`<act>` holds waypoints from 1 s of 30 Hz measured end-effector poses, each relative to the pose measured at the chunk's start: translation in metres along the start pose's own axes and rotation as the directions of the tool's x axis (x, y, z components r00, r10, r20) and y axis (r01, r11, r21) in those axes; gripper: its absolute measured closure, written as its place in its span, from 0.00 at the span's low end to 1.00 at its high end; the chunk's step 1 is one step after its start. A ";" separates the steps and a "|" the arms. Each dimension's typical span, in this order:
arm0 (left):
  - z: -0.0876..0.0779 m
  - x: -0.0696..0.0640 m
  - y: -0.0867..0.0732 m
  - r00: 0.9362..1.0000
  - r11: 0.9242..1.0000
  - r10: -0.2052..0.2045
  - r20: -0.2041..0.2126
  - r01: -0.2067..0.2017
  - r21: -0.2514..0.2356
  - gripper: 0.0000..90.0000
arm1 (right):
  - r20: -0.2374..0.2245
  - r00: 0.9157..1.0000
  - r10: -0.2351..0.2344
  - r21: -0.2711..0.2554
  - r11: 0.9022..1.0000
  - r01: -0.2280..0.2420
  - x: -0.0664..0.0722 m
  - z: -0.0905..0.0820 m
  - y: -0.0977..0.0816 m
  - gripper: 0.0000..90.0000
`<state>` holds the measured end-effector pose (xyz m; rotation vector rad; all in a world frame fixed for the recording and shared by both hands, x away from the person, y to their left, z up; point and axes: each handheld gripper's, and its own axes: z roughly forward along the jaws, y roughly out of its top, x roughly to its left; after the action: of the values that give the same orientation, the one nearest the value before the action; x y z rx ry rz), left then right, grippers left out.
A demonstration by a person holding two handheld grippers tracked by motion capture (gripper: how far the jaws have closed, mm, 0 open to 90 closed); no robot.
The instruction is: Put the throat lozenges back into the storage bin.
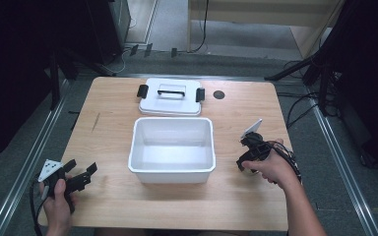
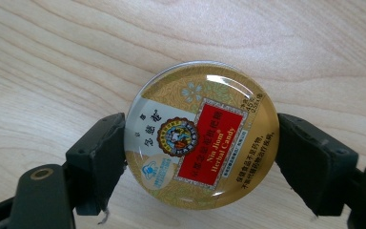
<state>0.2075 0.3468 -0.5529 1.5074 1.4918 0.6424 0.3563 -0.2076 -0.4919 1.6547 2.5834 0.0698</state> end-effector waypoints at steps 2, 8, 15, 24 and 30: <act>0.000 0.000 0.000 1.000 1.000 0.000 0.000 0.000 0.001 0.16 | 0.000 1.000 -0.005 -0.006 1.000 0.005 0.000 -0.003 0.000 0.24; 0.000 0.000 0.000 1.000 1.000 0.000 0.001 0.000 0.001 0.16 | -0.012 1.000 -0.022 -0.025 0.999 0.021 0.000 -0.016 0.002 0.24; 0.000 0.000 0.000 1.000 1.000 -0.001 0.001 0.001 0.001 0.16 | -0.014 0.998 -0.054 -0.040 0.998 0.053 0.001 -0.033 0.005 0.24; 0.000 0.000 0.000 1.000 1.000 -0.001 0.002 0.001 0.001 0.16 | -0.007 0.990 -0.140 -0.076 0.987 0.139 0.008 -0.054 0.011 0.24; 0.000 0.000 0.000 1.000 1.000 -0.001 0.002 0.001 0.001 0.16 | 0.007 0.969 -0.247 -0.096 0.964 0.247 0.016 -0.067 0.013 0.24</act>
<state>0.2077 0.3470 -0.5530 1.5072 1.4917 0.6399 0.3555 -0.1872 -0.4242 1.2913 2.7197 0.1809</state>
